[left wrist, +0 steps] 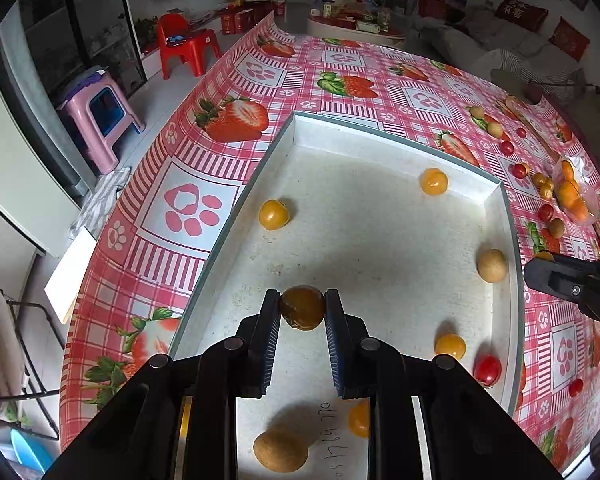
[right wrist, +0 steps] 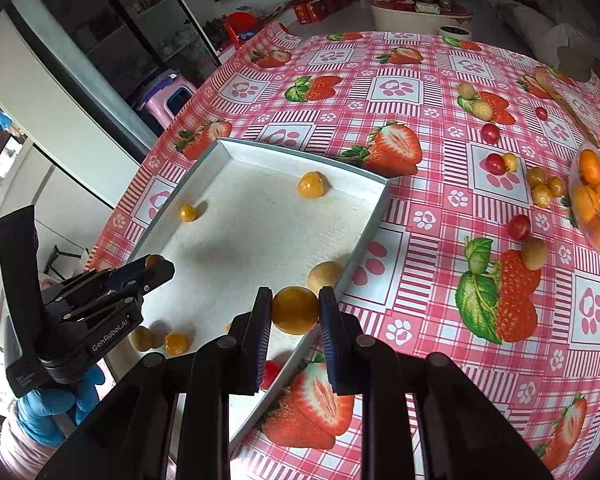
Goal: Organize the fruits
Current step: 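Carry the dark tomato and yellow tomato over the white tray, then open the left gripper into the tray while the right releases its tomato, then move both tools back toward the red cherry tomatoes on the tablecloth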
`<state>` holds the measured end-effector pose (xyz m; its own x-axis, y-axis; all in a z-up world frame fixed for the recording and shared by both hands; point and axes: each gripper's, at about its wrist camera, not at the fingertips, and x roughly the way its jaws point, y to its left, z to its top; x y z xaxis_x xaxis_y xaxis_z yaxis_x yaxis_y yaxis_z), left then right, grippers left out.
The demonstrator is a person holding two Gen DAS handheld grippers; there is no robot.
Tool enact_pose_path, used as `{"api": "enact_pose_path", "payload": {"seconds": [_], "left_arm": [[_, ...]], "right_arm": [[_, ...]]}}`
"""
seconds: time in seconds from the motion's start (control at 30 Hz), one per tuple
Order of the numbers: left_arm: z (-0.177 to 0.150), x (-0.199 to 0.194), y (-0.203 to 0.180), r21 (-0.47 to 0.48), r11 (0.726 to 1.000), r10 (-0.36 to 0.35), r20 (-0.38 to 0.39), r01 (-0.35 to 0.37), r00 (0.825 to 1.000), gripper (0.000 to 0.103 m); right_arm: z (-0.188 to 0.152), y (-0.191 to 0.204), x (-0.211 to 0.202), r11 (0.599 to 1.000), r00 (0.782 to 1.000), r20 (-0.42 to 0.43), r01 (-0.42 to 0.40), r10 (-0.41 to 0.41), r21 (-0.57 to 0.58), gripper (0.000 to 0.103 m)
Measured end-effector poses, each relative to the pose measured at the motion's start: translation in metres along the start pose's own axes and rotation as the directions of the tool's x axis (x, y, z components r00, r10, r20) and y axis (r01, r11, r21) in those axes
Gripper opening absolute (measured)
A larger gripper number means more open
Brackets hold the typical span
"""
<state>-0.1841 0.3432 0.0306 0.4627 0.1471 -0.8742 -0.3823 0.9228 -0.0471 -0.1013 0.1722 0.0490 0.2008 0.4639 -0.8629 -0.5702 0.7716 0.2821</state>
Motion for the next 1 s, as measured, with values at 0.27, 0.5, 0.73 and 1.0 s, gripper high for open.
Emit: {"api": "enact_pose_path", "payload": {"seconds": [0.27, 0.5, 0.73, 1.0], "left_arm": [[0.005, 0.017, 0.009, -0.009, 1.0, 0.014, -0.041, -0.015, 0.999, 0.024], [0.007, 0.019, 0.003, 0.029, 0.998, 0.048, -0.038, -0.047, 0.998, 0.024], [0.007, 0.019, 0.002, 0.034, 0.998, 0.059, -0.036, -0.058, 0.998, 0.029], [0.005, 0.001, -0.009, 0.058, 0.996, 0.064, 0.029, -0.065, 0.998, 0.071]], "right_arm": [[0.02, 0.019, 0.045, 0.998, 0.999, -0.04, 0.031, -0.033, -0.049, 0.026], [0.026, 0.027, 0.074, 0.994, 0.994, -0.078, 0.065, -0.072, -0.091, 0.026], [0.028, 0.025, 0.075, 0.995, 0.995, -0.077, 0.062, -0.069, -0.083, 0.035], [0.022, 0.01, 0.027, 1.0, 1.0, 0.013, 0.004, -0.004, -0.013, 0.067]]}}
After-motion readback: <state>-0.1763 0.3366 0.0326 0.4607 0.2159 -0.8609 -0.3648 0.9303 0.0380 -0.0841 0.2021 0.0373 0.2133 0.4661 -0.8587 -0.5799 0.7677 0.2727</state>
